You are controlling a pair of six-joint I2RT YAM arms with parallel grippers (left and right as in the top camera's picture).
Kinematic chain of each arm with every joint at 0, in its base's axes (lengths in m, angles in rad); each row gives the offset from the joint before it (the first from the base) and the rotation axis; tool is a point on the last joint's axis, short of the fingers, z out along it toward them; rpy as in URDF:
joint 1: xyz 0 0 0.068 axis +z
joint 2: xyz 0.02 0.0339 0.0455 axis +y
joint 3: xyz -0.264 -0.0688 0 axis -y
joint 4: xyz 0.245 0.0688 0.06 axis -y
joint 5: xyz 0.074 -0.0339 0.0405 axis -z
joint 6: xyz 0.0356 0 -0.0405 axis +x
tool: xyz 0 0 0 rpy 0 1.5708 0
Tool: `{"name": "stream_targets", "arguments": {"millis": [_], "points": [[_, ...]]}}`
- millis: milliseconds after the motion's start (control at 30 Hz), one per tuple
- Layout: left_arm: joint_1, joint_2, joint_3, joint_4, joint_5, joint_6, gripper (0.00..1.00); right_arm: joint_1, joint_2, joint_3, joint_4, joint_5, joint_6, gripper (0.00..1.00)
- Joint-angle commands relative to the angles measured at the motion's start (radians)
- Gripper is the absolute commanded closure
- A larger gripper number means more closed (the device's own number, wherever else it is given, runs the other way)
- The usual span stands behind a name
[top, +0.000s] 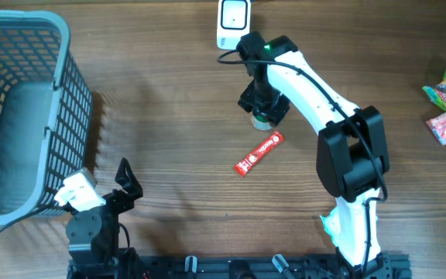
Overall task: Scan the item barcode
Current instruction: 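Lift the jar and move it toward the scanner, right gripper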
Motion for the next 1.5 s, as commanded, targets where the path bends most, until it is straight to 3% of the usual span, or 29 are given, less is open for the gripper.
{"name": "stream_targets", "arguments": {"millis": [0,33,100,167,267,367,567,667,700,733,767,900,1133,1467], "points": [[0.005,-0.008,-0.003,0.003,0.008,-0.005,0.00,0.000,0.018,0.027,-0.013,-0.002,-0.655,0.25],[0.005,-0.008,-0.003,0.003,0.008,-0.005,0.00,0.000,0.018,0.027,-0.035,0.002,-0.782,0.19],[0.005,-0.008,-0.003,0.003,0.008,-0.005,0.00,0.000,0.016,0.027,-0.082,0.078,-0.864,0.16],[0.005,-0.008,-0.003,0.003,0.008,-0.005,0.00,0.000,0.009,0.027,-0.124,0.226,-0.855,0.15],[0.005,-0.008,-0.003,0.003,0.008,-0.005,0.00,0.000,-0.015,0.027,-0.184,0.478,-0.731,0.15],[0.005,-0.008,-0.003,0.003,0.008,-0.005,0.00,0.000,-0.053,0.027,-0.192,0.438,-0.620,0.19],[0.005,-0.008,-0.003,0.003,0.008,-0.005,0.00,0.000,-0.166,0.028,-0.169,0.159,-0.538,0.15],[0.005,-0.008,-0.003,0.003,0.008,-0.005,0.00,0.000,-0.213,0.028,-0.134,0.072,-0.261,0.08],[0.005,-0.008,-0.003,0.003,0.008,-0.005,0.00,0.000,-0.209,0.019,-0.135,0.071,-0.026,0.01],[0.005,-0.008,-0.003,0.003,0.008,-0.005,0.00,0.000,-0.209,-0.003,-0.132,0.064,0.232,0.00],[0.005,-0.008,-0.003,0.003,0.008,-0.005,0.00,0.000,-0.209,-0.018,-0.112,0.054,0.375,0.00],[0.005,-0.008,-0.003,0.003,0.008,-0.005,0.00,-0.023,-0.204,-0.079,0.105,-0.058,0.560,0.00],[0.005,-0.008,-0.003,0.003,0.008,-0.005,0.00,-0.138,-0.176,-0.107,0.104,-0.041,0.553,0.00],[0.005,-0.008,-0.003,0.003,0.008,-0.005,0.00,-0.146,-0.011,-0.107,0.113,-0.107,0.453,0.00]]}}
